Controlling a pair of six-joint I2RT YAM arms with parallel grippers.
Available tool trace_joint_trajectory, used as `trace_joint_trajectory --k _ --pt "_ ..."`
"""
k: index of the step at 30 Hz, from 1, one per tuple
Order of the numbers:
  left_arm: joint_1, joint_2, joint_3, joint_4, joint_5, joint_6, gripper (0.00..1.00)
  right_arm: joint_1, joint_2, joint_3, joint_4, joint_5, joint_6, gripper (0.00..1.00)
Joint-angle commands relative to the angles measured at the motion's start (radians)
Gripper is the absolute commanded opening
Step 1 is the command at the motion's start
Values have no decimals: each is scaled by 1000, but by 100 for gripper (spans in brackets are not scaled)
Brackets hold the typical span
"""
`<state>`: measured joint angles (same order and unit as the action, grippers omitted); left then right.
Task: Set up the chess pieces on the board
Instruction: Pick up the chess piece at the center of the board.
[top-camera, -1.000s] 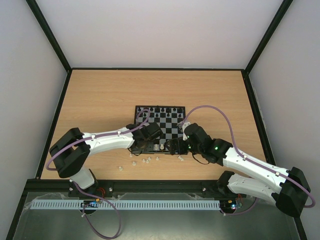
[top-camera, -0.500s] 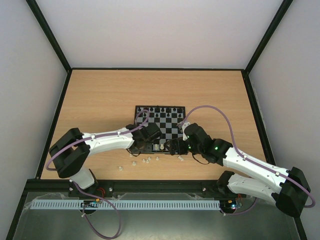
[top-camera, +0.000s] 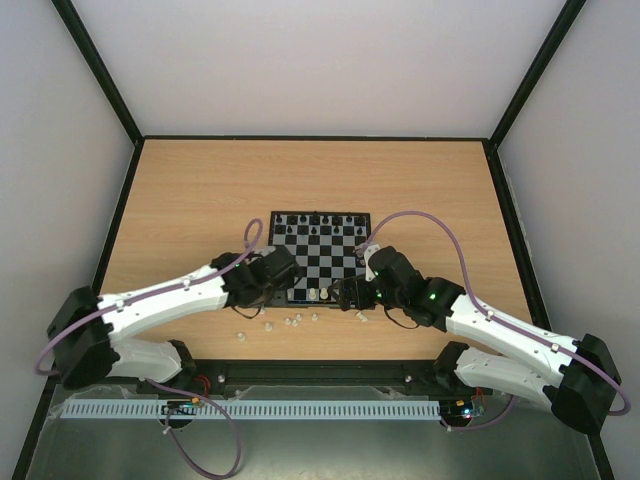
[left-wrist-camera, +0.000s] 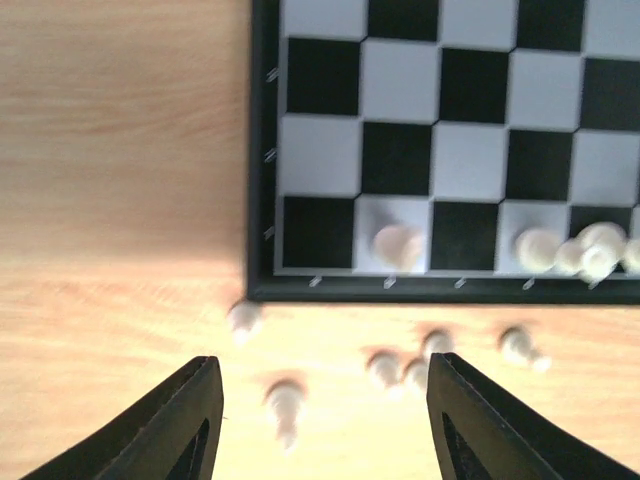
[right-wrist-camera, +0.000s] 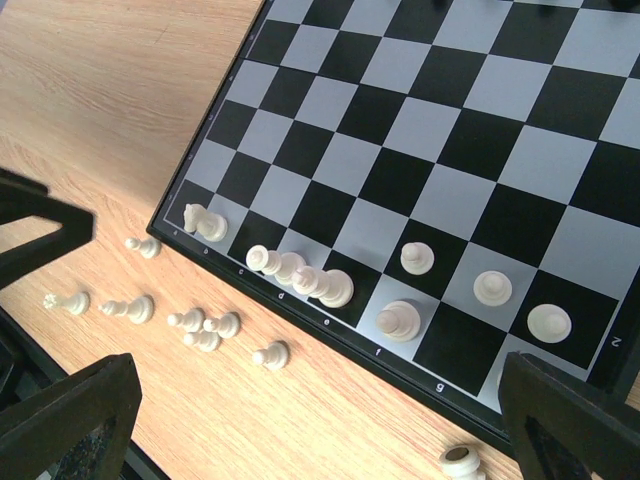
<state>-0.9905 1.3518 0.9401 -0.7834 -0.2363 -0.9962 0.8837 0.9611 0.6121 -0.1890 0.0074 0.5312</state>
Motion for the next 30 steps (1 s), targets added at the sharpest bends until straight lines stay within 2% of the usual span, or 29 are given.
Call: trace_joint_trajectory --k 1,8,22,30 --pt "-6 -122 -82 -148 57 -52 60 3 0 -9 -3 -8 -4 99" --pt "-26 -205 -154 -160 132 -78 58 3 8 -5 -4 -10 -7 99" --pt "-62 -88 -214 22 198 -50 50 3 -14 -6 -10 18 -3 99" --pt "-60 3 -180 40 189 -10 38 4 -27 -11 -7 20 -1 99"
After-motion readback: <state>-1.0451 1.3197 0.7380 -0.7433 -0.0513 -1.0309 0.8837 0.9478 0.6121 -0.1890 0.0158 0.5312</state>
